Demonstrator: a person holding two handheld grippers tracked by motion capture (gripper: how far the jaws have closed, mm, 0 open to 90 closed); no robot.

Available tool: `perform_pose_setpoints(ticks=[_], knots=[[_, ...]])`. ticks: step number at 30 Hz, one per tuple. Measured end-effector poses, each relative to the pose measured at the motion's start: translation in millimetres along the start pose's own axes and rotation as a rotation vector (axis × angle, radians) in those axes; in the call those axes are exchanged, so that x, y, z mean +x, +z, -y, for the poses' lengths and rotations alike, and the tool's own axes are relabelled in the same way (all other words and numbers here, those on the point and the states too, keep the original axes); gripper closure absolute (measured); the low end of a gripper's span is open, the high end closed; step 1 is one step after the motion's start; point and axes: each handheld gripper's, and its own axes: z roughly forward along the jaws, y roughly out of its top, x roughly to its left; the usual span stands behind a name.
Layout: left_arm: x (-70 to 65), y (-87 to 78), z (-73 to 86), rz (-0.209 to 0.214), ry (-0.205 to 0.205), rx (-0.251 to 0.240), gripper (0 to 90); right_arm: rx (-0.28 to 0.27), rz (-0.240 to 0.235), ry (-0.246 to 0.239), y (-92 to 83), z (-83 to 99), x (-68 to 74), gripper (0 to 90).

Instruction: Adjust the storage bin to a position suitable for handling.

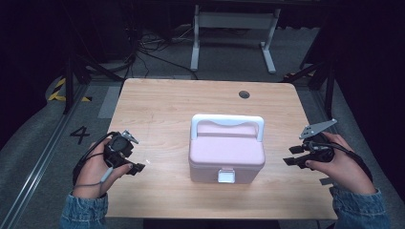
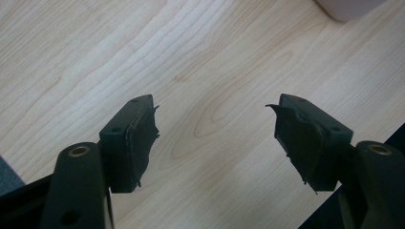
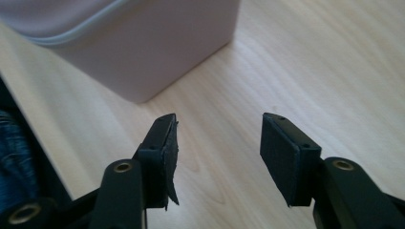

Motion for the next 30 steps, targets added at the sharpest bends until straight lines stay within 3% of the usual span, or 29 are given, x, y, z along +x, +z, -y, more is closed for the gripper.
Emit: perform_pose_setpoints(ticks=[1,2,5,7,8,9,10,14,17,21,23,25,30], knots=[[1.1,-4.1,-0.8,-0.009,-0.032,-0.079,29.4,-0.001,0.003,0.005,0.0,-0.2,-0.3,46.2],[1.1,-4.1,-0.8,-0.009,-0.032,-0.079,29.1,0.0,0.003,0.004,0.3,0.1,0.2,46.4],[6.1,-10.7,-0.3,-0.023,-0.082,-0.154,29.1,-0.009,-0.007,-0.003,1.7,2.4,1.2,42.7],[6.0,-10.9,-0.3,-0.006,-0.084,-0.153,29.6,-0.01,-0.011,-0.006,1.8,3.3,1.4,41.9],[6.1,-10.9,-1.3,0.017,-0.065,-0.15,31.5,-0.011,-0.013,-0.004,0.6,5.8,1.3,41.2],[6.1,-10.9,-1.3,0.017,-0.065,-0.15,32.2,-0.011,-0.013,-0.004,0.6,5.8,1.3,41.2],[6.7,-10.9,-2.9,0.015,-0.039,-0.151,32.2,-0.009,-0.011,0.004,-0.1,6.6,1.3,40.5],[3.2,-10.6,-11.5,0.041,-0.023,-0.176,35.0,-0.017,0.012,0.018,-3.5,10.1,-0.1,40.3],[-3.9,-13.2,-26.1,0.079,0.024,-0.199,35.1,-0.024,0.002,0.028,-4.7,12.8,0.9,40.2],[-13.0,-16.5,-45.0,0.087,0.08,-0.215,33.7,-0.008,0.019,0.039,-4.3,16.6,1.1,40.6],[-17.7,-17.1,-54.5,0.07,0.104,-0.217,33.7,0.002,0.025,0.037,-2.3,18.9,0.3,40.6],[-25.8,-19.4,-65.5,0.032,0.161,-0.243,34.8,0.009,0.023,0.04,-2.0,20.4,0.6,40.6],[-38.9,-22.1,-88.2,0.049,0.24,-0.277,35.3,0.026,0.028,0.038,-2.0,23.5,3.8,41.0]])
